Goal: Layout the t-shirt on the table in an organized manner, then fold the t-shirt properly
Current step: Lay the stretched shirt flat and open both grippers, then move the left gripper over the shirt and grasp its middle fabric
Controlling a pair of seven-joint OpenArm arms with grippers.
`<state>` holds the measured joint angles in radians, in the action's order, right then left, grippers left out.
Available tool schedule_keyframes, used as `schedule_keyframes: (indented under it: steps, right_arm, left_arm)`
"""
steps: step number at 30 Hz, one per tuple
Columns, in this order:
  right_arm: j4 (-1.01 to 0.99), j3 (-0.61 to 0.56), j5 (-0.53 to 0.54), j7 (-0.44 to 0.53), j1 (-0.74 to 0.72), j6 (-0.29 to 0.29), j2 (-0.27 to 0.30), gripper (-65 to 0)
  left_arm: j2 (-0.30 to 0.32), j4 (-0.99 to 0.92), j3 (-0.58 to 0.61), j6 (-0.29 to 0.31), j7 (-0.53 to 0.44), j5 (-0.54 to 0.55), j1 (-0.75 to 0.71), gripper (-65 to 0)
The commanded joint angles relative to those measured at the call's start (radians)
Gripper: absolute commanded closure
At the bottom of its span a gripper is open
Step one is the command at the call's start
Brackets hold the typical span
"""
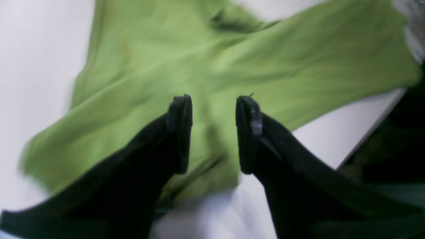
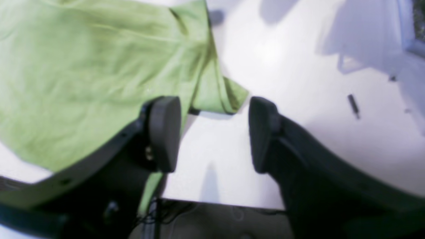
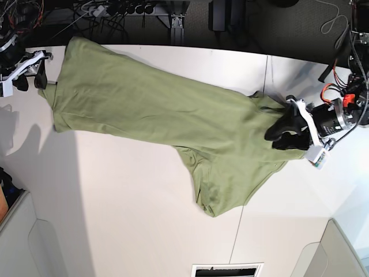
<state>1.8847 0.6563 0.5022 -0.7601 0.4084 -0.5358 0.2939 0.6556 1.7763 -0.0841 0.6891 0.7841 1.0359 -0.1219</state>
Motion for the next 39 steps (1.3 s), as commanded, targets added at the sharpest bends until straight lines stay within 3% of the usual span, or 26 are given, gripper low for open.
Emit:
schedule_keyframes:
  steps: [1, 4, 11, 13, 19, 22, 26, 33, 37, 39]
  right_arm:
    - [-0.011, 0.008, 0.011, 0.024, -0.016, 0.001, 0.023, -22.4]
    - [-0.076, 0.008, 0.010, 0.024, -0.051, 0.001, 0.029, -6.4]
    - [-0.166, 0.008, 0.006, 0.036, -0.094, 0.001, 0.065, -4.1]
    - [-0.195, 0.008, 0.002, 0.037, -0.107, 0.001, 0.076, 0.0]
    - [-0.287, -0.011, 0.014, 0.050, -0.121, -0.013, 0.077, 0.0]
    - [-0.303, -0.043, 0.012, 0.049, -0.135, -0.019, 0.077, 0.0]
    - [-0.305, -0.077, 0.010, 0.050, -0.154, -0.018, 0.077, 0.0]
    - [-0.364, -0.145, -0.027, 0.053, -0.216, -0.018, 0.077, 0.0]
    - [-0.466, -0.182, -0.037, 0.056, -0.291, -0.018, 0.077, 0.0]
    - [-0.521, -0.195, -0.050, 0.069, -0.328, -0.018, 0.077, 0.0]
  left_arm:
    - [-0.020, 0.053, -0.003, 0.009, -0.027, 0.022, 0.012, -24.5]
    - [-0.119, 0.132, 0.043, 0.009, -0.028, 0.000, 0.002, -21.2]
    - [-0.280, 0.145, 0.391, 0.009, -0.038, -0.214, 0.002, -20.6]
    - [-0.317, 0.142, 0.496, 0.009, -0.075, -0.304, 0.002, -20.6]
    - [-0.401, 0.058, 0.724, 0.007, -0.224, -0.566, 0.005, -20.6]
    - [-0.450, -0.003, 0.754, -0.036, -0.276, -0.631, 0.008, -20.6]
    - [-0.501, -0.071, 0.754, -0.051, -0.282, -0.679, 0.008, -20.6]
    - [-0.503, -0.206, 0.740, -0.067, -0.356, -0.739, 0.008, -20.6]
    - [-0.500, -0.259, 0.738, -0.080, -0.349, -0.742, 0.005, -20.6]
    - [-0.484, -0.261, 0.738, -0.079, -0.336, -0.742, -0.004, -17.3]
